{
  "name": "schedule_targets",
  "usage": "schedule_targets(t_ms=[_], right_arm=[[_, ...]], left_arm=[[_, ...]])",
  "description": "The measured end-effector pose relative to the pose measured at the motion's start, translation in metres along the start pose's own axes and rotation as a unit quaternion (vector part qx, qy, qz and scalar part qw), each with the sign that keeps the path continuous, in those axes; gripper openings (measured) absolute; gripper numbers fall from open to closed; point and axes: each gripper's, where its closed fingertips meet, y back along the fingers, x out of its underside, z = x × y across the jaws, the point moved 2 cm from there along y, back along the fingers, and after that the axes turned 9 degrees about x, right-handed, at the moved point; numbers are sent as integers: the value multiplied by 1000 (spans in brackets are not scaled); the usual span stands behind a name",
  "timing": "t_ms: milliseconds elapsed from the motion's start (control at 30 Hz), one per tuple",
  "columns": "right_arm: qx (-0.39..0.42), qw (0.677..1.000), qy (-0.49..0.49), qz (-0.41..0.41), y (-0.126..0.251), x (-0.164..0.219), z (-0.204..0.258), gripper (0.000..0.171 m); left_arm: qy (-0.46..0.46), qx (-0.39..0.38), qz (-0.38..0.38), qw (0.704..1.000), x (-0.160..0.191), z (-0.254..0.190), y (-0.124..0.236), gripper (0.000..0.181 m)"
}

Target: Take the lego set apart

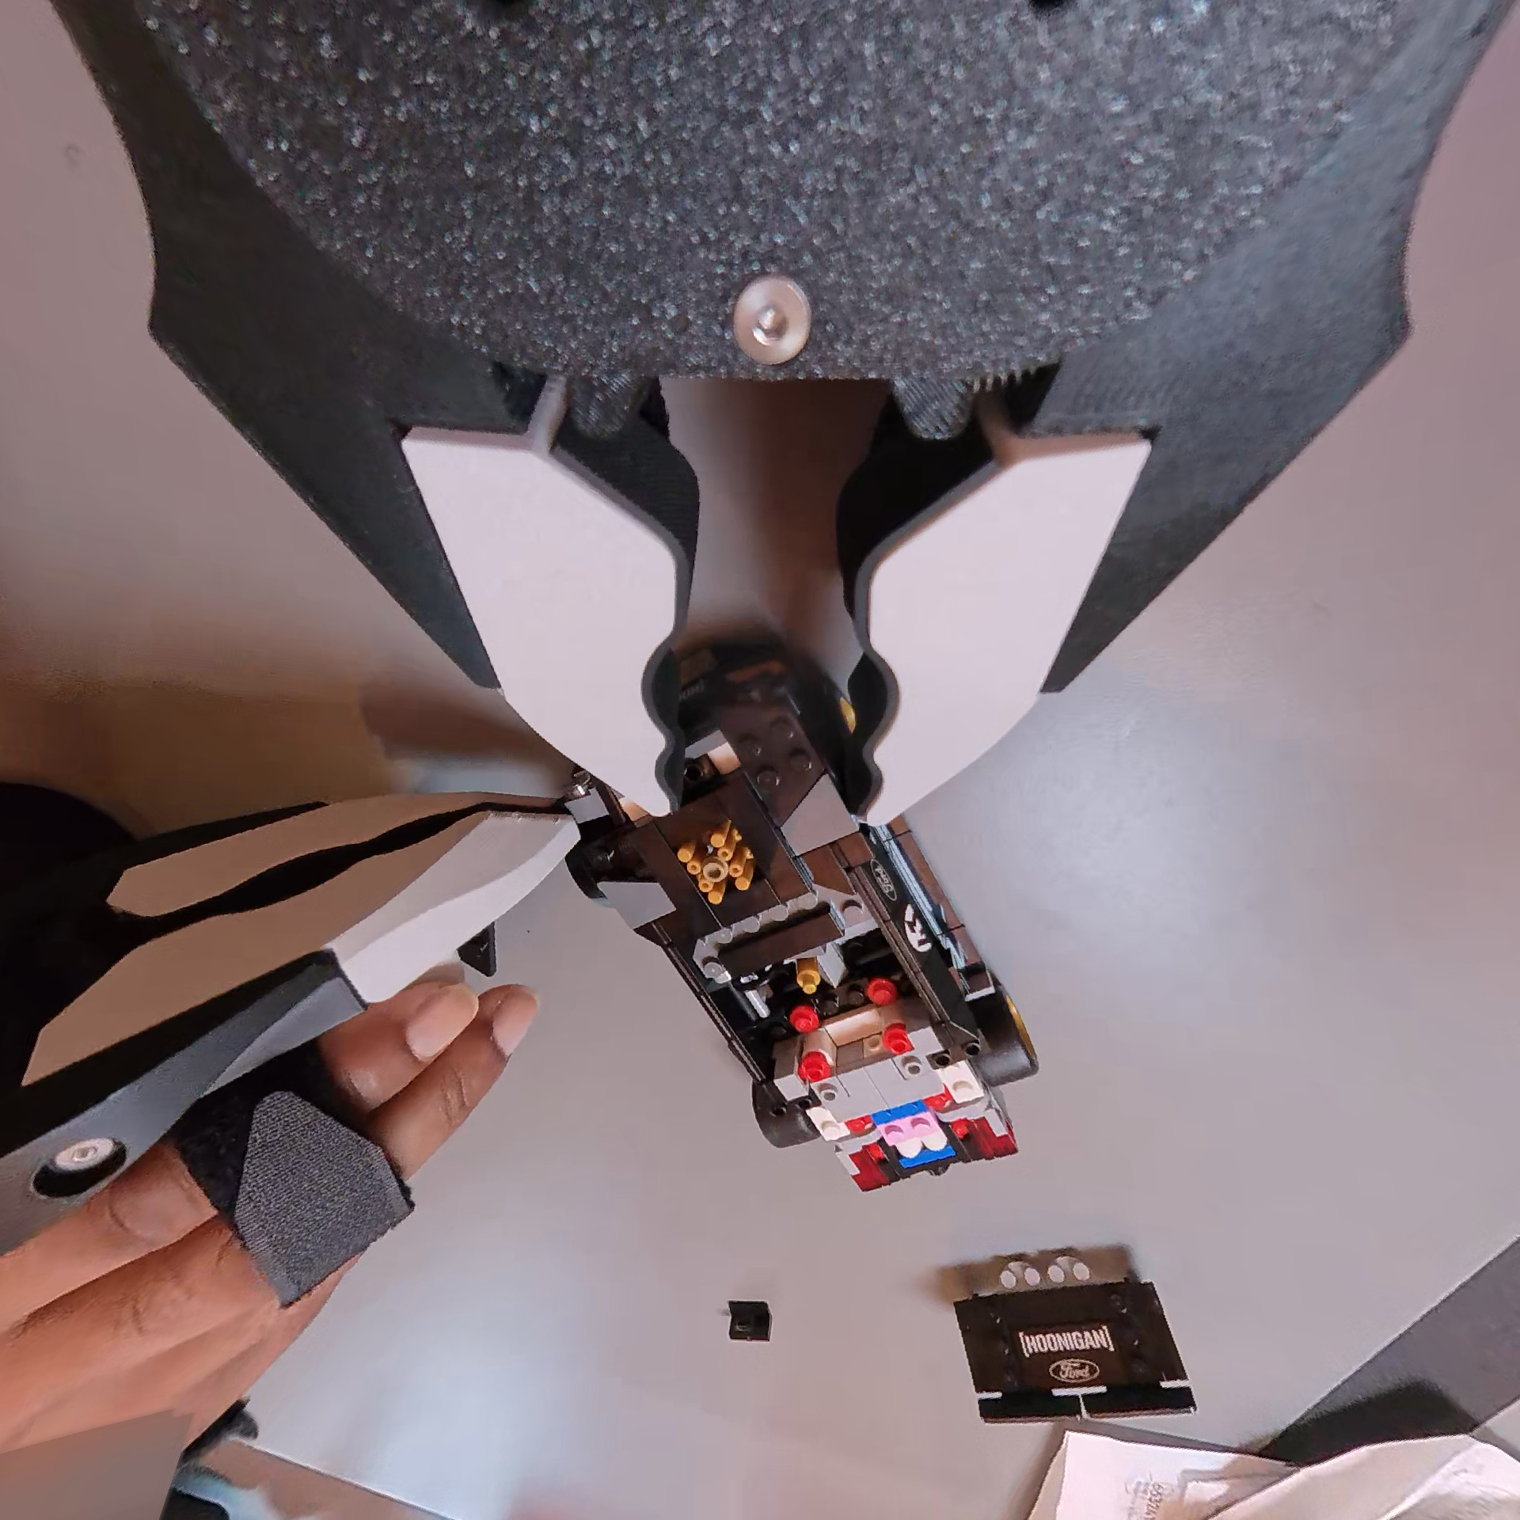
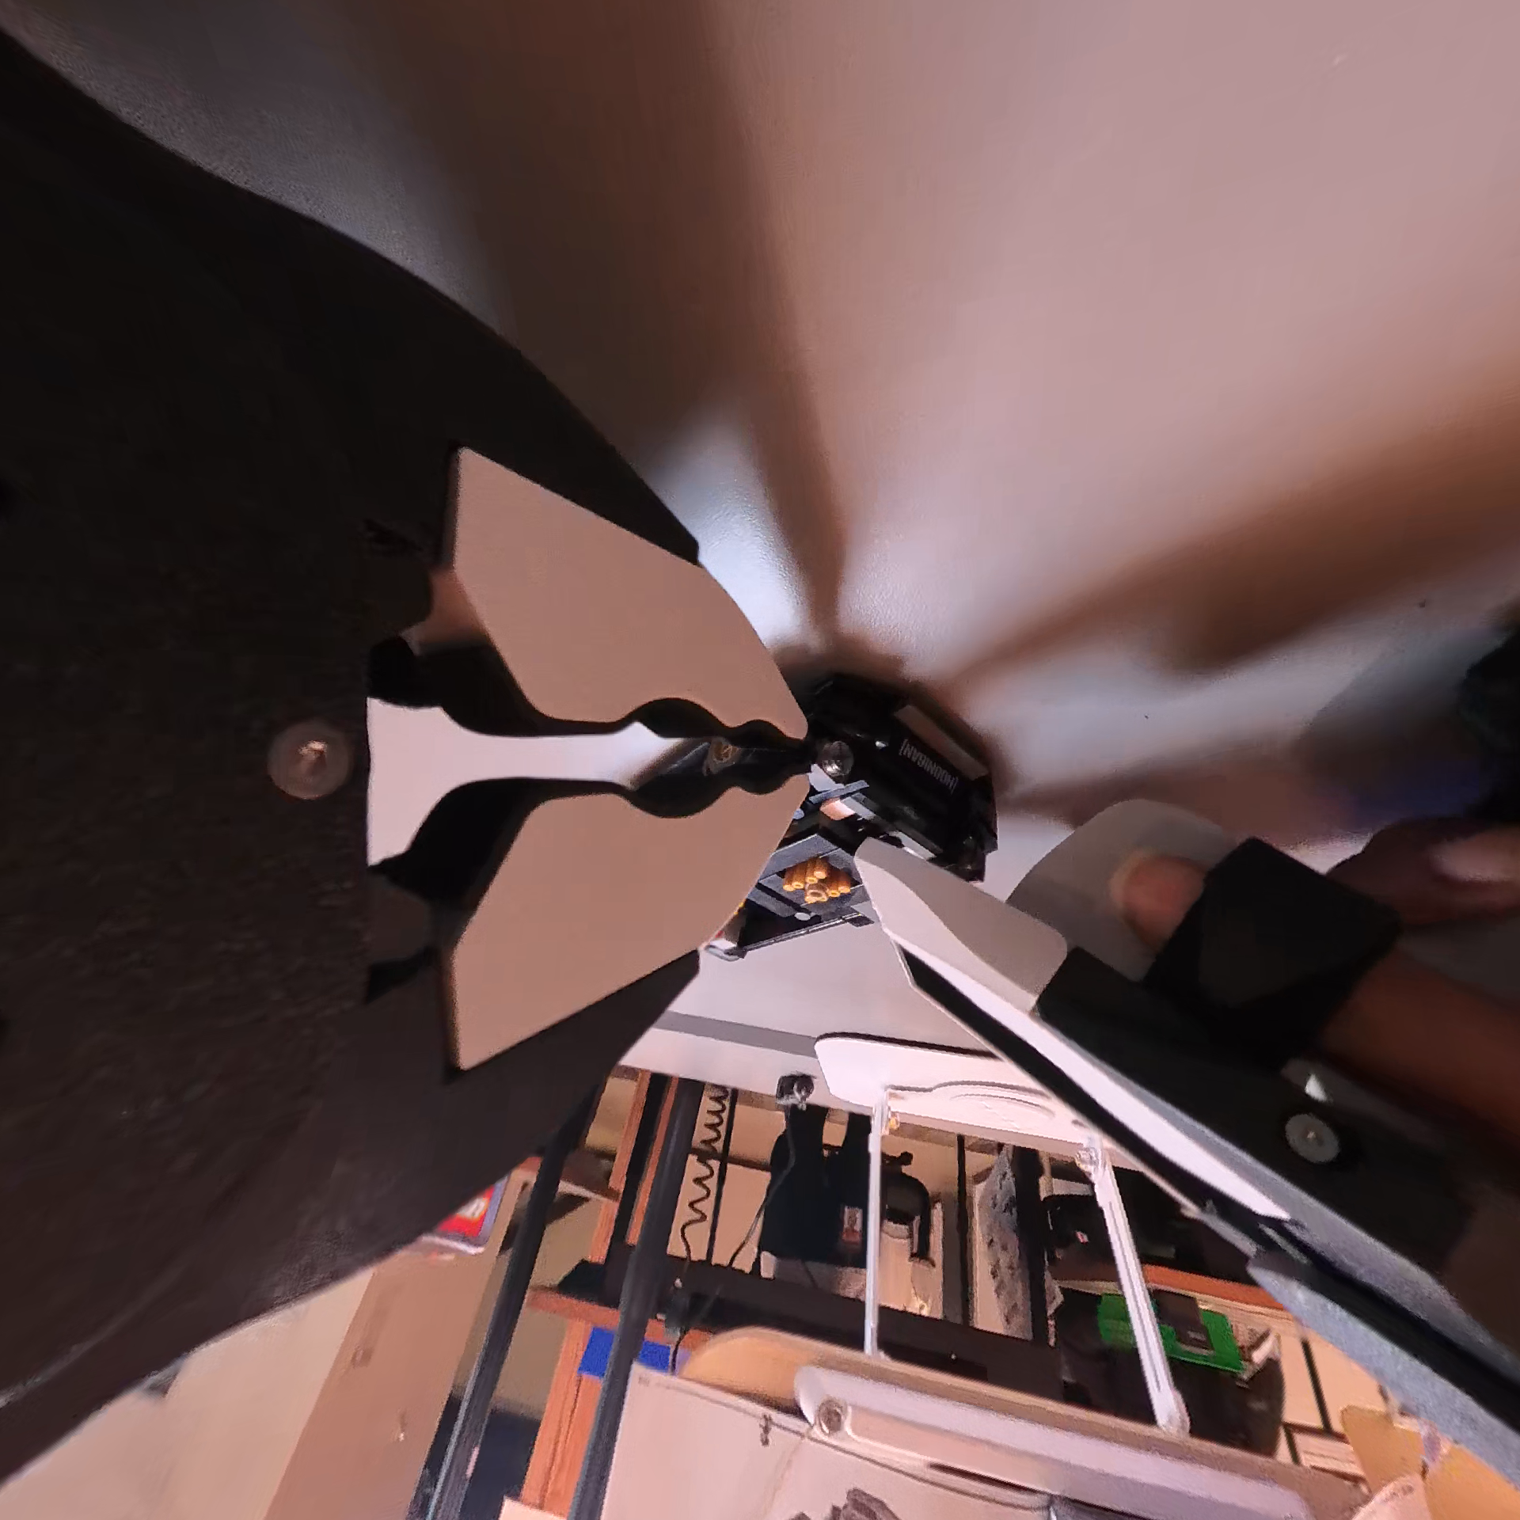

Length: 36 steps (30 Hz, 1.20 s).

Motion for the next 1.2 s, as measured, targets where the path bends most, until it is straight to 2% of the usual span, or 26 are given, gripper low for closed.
schedule_targets(t_ms=[200,467,1200], right_arm=[[-15,999,39,8,-1,0,0,3],[-14,999,37,4,-1,1,0,3],[0,998,-70,-4,-1,3,0,3]], left_arm=[[-6,-9,1,1000,0,0,0,38],[-9,-10,3,1000,0,0,1,37],[-17,-17,7,1000,1,-1,2,36]])
